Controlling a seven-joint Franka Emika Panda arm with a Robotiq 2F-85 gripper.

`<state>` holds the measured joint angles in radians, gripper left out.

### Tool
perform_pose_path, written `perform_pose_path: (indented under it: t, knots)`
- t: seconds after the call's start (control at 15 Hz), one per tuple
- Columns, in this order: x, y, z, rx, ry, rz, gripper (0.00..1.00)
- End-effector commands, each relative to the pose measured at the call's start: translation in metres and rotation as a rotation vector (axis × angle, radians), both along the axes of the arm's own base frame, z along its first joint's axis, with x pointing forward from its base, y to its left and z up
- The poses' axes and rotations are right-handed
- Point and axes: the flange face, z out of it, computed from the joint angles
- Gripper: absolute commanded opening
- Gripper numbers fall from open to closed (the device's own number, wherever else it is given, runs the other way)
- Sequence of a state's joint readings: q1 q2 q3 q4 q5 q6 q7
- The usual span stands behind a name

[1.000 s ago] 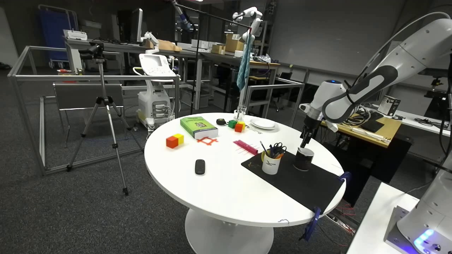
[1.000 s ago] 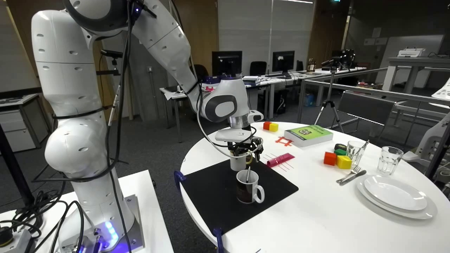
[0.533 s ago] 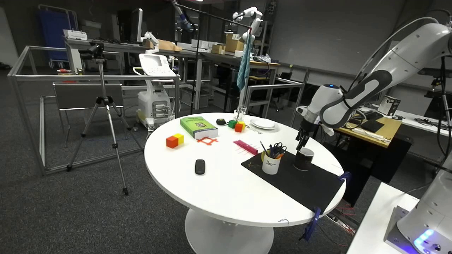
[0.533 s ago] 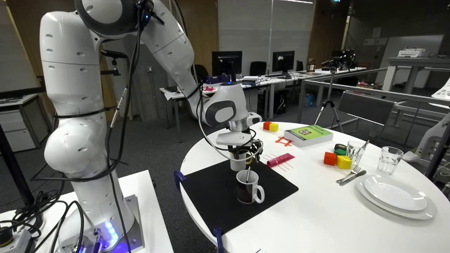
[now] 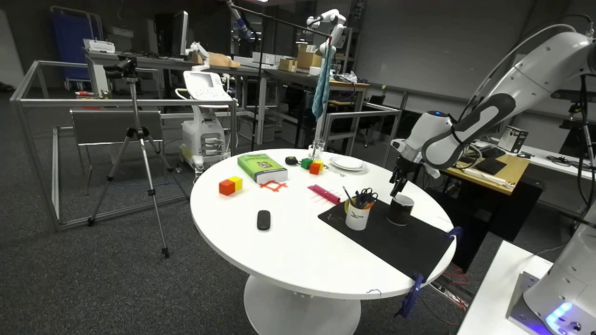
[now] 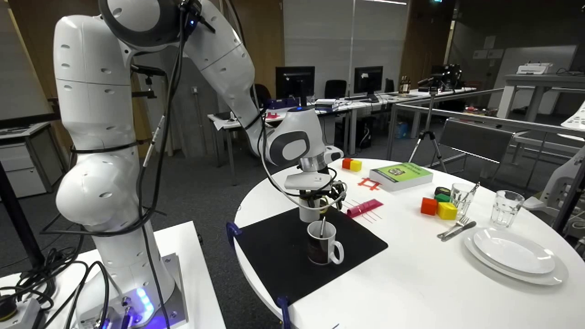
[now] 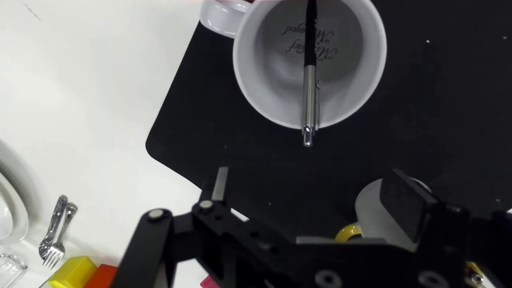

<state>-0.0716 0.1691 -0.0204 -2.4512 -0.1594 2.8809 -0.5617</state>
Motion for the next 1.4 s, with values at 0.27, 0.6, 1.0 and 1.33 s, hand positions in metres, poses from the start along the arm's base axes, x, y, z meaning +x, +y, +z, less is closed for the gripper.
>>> perform_pose_path:
  t: [0.27,0.6,1.0,1.33]
  knots:
    - [0.001,-0.012,0.006,-0.049,-0.01,0.04,0.96]
    - [0.0,-0.013,0.001,-0.061,0.004,0.055,0.96]
    - [-0.001,-0.014,-0.002,-0.084,0.024,0.074,0.96]
    - [-0.003,-0.02,-0.007,-0.116,0.05,0.1,0.97]
